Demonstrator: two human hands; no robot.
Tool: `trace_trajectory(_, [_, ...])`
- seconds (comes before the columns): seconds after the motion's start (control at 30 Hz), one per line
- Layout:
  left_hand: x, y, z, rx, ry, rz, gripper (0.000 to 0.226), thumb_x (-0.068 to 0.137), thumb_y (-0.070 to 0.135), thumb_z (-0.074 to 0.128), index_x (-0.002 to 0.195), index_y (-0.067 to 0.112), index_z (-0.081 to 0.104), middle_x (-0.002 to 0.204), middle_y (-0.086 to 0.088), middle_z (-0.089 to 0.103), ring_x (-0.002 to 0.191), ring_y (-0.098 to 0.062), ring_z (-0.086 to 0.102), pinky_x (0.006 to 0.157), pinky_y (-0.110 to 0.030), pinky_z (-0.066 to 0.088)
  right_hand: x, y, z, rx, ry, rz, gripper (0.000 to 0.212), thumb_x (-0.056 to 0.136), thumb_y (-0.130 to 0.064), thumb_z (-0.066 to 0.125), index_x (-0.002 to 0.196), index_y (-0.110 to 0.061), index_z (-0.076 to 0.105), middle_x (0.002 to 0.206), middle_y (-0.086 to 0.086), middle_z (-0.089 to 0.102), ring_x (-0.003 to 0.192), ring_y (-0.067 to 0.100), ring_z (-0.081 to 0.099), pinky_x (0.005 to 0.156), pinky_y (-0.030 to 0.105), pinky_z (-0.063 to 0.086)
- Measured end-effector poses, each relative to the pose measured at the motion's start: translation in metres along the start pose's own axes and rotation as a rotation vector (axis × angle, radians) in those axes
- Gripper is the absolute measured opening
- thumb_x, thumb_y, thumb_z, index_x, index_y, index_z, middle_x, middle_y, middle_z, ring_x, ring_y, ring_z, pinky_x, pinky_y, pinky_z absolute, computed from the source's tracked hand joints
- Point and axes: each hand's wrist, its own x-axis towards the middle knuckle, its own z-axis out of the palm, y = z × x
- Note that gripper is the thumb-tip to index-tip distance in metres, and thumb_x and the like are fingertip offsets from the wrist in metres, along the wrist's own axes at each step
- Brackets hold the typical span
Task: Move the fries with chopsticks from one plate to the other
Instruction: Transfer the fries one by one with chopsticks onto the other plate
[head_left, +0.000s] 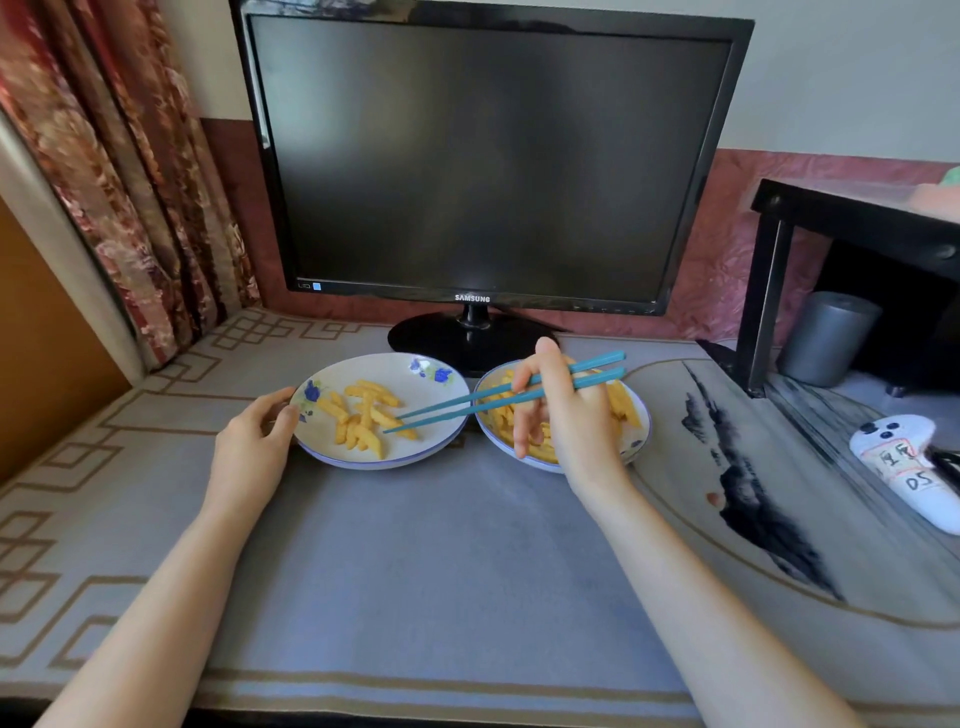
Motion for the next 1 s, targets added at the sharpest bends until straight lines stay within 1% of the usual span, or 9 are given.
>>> trace_trajectory(0.07, [-0.001,0.001,0.0,-0.004,0.0,-0.003,0.031,0.096,0.021,0.046,0.122,0.018,0.061,0.118,-0.006,0.064,0.106,-0.018,0.055,0.084,-0.028,0.036,0.001,-0.002,-0.006,0.003,0.023,0.01,0.045,0.103,-0.028,0.038,0.065,-0.009,0.053,0.035,0.007,0.045,0.029,0.019,0.042,0.037,0.021,0.026])
trace_trajectory(0.17, [0.0,0.001,0.0,-0.015,0.003,0.002,0.031,0.096,0.021,0.046,0.122,0.018,0.061,0.118,-0.005,0.064,0.104,-0.016,0.055,0.084,-0.027,0.036,0.004,-0.01,-0.024,0.007,0.118,-0.008,0.043,0.102,-0.031,0.039,0.066,-0.011,0.053,0.037,0.008,0.043,0.03,0.02,0.04,0.037,0.021,0.026])
trace_trajectory(0.3, [0.0,0.001,0.0,-0.012,0.006,-0.004,0.031,0.096,0.021,0.046,0.124,0.018,0.06,0.119,-0.006,0.064,0.103,-0.016,0.055,0.084,-0.027,0.036,0.011,-0.02,-0.057,0.002,0.273,-0.093,0.041,0.102,-0.031,0.038,0.069,-0.01,0.052,0.037,0.008,0.041,0.031,0.021,0.038,0.038,0.022,0.026])
trace_trajectory(0.43, [-0.001,0.003,0.0,-0.006,0.01,0.003,0.031,0.096,0.021,0.046,0.124,0.017,0.06,0.119,-0.006,0.064,0.098,-0.011,0.049,0.084,-0.026,0.035,0.015,-0.025,-0.077,-0.032,0.349,-0.16,0.042,0.103,-0.027,0.037,0.068,-0.009,0.051,0.035,0.007,0.041,0.029,0.018,0.038,0.035,0.018,0.026])
trace_trajectory(0.53, [-0.002,0.003,0.0,-0.004,0.012,0.008,0.031,0.096,0.021,0.046,0.124,0.017,0.06,0.12,-0.005,0.063,0.098,-0.01,0.049,0.084,-0.026,0.035,0.016,-0.023,-0.078,-0.092,0.339,-0.187,0.043,0.104,-0.028,0.036,0.068,-0.009,0.051,0.036,0.006,0.042,0.03,0.018,0.038,0.036,0.016,0.028])
trace_trajectory(0.7, [0.0,0.002,0.0,-0.004,0.008,0.006,0.031,0.096,0.021,0.046,0.124,0.017,0.06,0.118,-0.004,0.064,0.097,-0.011,0.051,0.084,-0.025,0.035,0.018,-0.018,-0.071,-0.159,0.276,-0.21,0.043,0.104,-0.028,0.037,0.07,-0.008,0.053,0.041,0.015,0.042,0.031,0.02,0.037,0.036,0.017,0.031])
trace_trajectory(0.87, [-0.001,0.002,0.0,-0.006,0.008,0.001,0.031,0.096,0.021,0.046,0.124,0.016,0.059,0.118,-0.004,0.064,0.097,-0.01,0.05,0.084,-0.024,0.034,0.02,-0.013,-0.066,-0.188,0.237,-0.204,0.043,0.104,-0.03,0.037,0.07,-0.009,0.053,0.039,0.009,0.045,0.031,0.021,0.039,0.037,0.02,0.033])
trace_trajectory(1.0, [-0.001,0.003,0.0,-0.013,0.005,0.0,0.031,0.096,0.021,0.046,0.124,0.017,0.059,0.118,-0.003,0.064,0.097,-0.009,0.05,0.084,-0.023,0.034,0.02,-0.013,-0.06,-0.196,0.248,-0.202,0.045,0.104,-0.031,0.037,0.068,-0.009,0.052,0.039,0.006,0.046,0.035,0.027,0.041,0.038,0.022,0.034])
